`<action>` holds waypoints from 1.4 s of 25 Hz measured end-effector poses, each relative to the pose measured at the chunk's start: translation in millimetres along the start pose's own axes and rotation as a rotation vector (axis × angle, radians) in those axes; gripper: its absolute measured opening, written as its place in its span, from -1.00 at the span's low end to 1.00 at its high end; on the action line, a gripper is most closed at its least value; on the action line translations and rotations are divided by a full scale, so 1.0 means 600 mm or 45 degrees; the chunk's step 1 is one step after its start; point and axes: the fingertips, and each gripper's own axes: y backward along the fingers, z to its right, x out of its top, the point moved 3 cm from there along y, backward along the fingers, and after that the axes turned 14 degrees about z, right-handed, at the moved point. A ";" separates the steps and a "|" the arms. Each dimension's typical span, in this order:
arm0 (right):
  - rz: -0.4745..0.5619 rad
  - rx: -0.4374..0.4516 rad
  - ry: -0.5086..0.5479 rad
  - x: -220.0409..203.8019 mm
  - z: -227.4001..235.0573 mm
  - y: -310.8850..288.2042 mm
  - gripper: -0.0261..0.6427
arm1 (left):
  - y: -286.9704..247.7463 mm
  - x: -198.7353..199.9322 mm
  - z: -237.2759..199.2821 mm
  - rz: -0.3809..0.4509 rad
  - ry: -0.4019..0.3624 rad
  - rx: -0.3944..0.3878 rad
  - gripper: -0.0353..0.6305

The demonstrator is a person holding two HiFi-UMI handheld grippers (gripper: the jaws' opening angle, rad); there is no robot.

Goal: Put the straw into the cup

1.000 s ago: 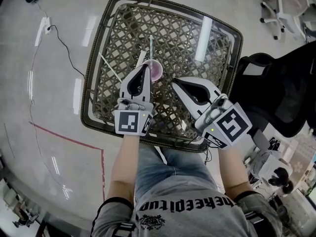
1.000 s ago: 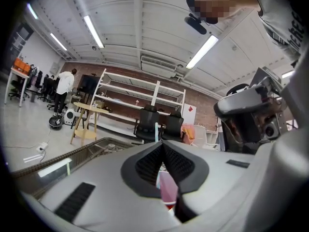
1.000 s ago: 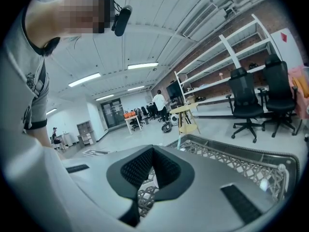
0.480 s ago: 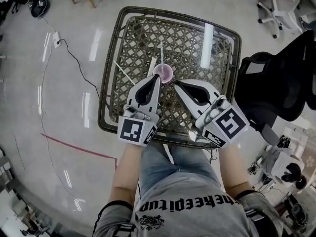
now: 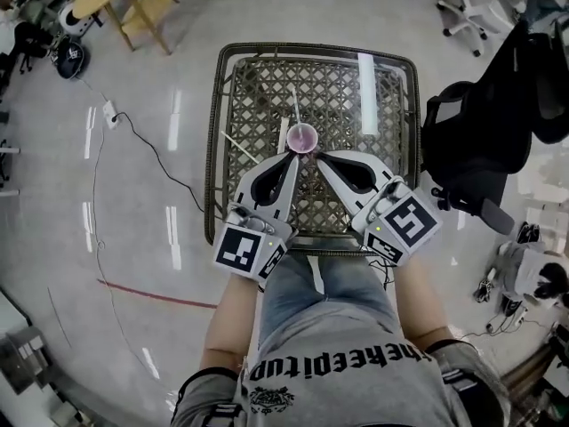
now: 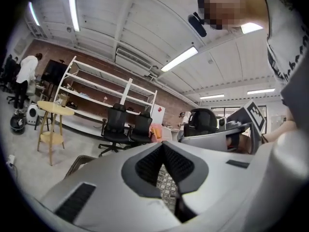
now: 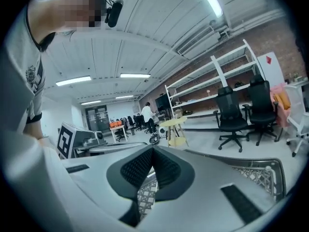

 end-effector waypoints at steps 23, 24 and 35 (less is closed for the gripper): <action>0.147 -0.216 0.128 0.059 -0.140 0.029 -0.89 | 0.079 0.127 0.059 -0.007 -0.004 -0.342 -0.81; 0.151 -0.223 0.132 0.060 -0.145 0.031 -0.89 | 0.083 0.128 0.061 -0.008 -0.005 -0.351 -0.81; 0.178 -0.281 0.223 0.072 -0.196 0.045 -0.89 | 0.117 0.149 0.079 0.007 -0.040 -0.429 -0.81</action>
